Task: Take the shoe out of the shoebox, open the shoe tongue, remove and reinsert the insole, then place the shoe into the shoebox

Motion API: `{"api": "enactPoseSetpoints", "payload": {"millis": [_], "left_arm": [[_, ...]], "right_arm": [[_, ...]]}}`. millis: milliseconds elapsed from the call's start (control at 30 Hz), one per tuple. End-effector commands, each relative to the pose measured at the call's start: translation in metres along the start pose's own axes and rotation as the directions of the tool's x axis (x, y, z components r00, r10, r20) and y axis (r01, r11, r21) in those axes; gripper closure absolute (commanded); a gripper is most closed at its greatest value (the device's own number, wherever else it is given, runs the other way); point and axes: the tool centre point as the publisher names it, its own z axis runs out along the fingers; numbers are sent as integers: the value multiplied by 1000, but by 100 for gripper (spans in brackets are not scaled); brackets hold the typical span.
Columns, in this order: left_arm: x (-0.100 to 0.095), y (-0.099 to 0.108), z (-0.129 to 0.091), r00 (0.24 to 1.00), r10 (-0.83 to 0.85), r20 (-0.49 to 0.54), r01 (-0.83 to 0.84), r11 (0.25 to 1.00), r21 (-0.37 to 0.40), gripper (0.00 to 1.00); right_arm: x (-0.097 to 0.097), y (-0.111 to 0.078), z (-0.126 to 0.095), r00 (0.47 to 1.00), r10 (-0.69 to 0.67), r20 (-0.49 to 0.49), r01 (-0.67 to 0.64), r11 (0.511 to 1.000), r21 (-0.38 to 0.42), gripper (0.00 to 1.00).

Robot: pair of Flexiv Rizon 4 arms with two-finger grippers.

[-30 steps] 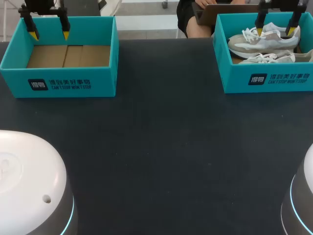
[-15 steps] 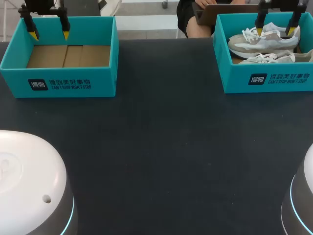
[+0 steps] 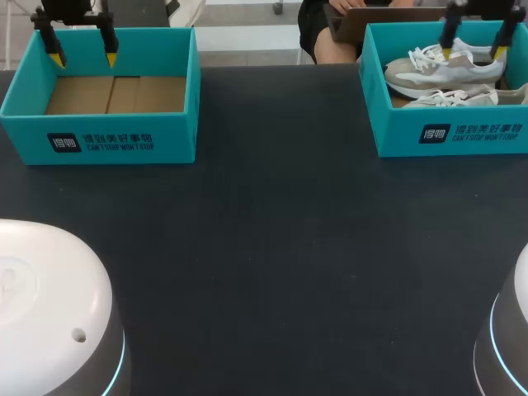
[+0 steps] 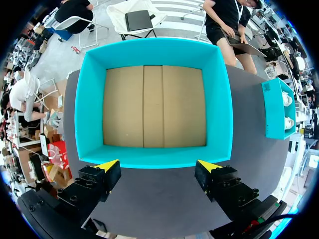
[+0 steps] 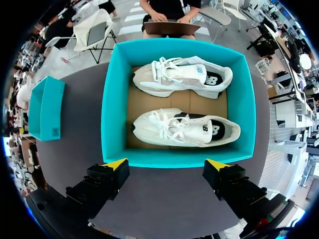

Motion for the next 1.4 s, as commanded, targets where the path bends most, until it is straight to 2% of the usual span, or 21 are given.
{"api": "enactPoseSetpoints", "payload": {"millis": [33,133,300,433,867,900,933,1033,1100,1400], "left_arm": [[0,0,0,1000,0,0,0,1000,0,0],[0,0,0,1000,0,0,0,1000,0,0],[0,0,0,1000,0,0,0,1000,0,0],[0,0,0,1000,0,0,0,1000,0,0],[0,0,0,1000,0,0,0,1000,0,0],[0,0,0,1000,0,0,0,1000,0,0],[0,0,0,1000,0,0,0,1000,0,0],[0,0,0,1000,0,0,0,1000,0,0],[0,0,0,1000,0,0,0,1000,0,0],[0,0,0,1000,0,0,0,1000,0,0]], "right_arm": [[-30,-16,13,999,-27,30,29,997,-67,0],[-50,-14,21,996,-17,86,25,996,-86,0],[-77,-6,34,997,24,74,-16,995,-103,0],[-89,0,46,994,34,101,-21,993,-117,0],[-134,16,86,984,67,163,-56,996,-73,0],[-138,17,88,983,71,168,-60,996,-72,3],[-141,18,90,985,75,159,-65,995,-69,16],[-148,22,97,985,84,152,-75,995,-64,27],[-152,25,102,986,92,142,-83,995,-63,50],[-160,27,121,988,91,128,-87,995,-40,49]]}}
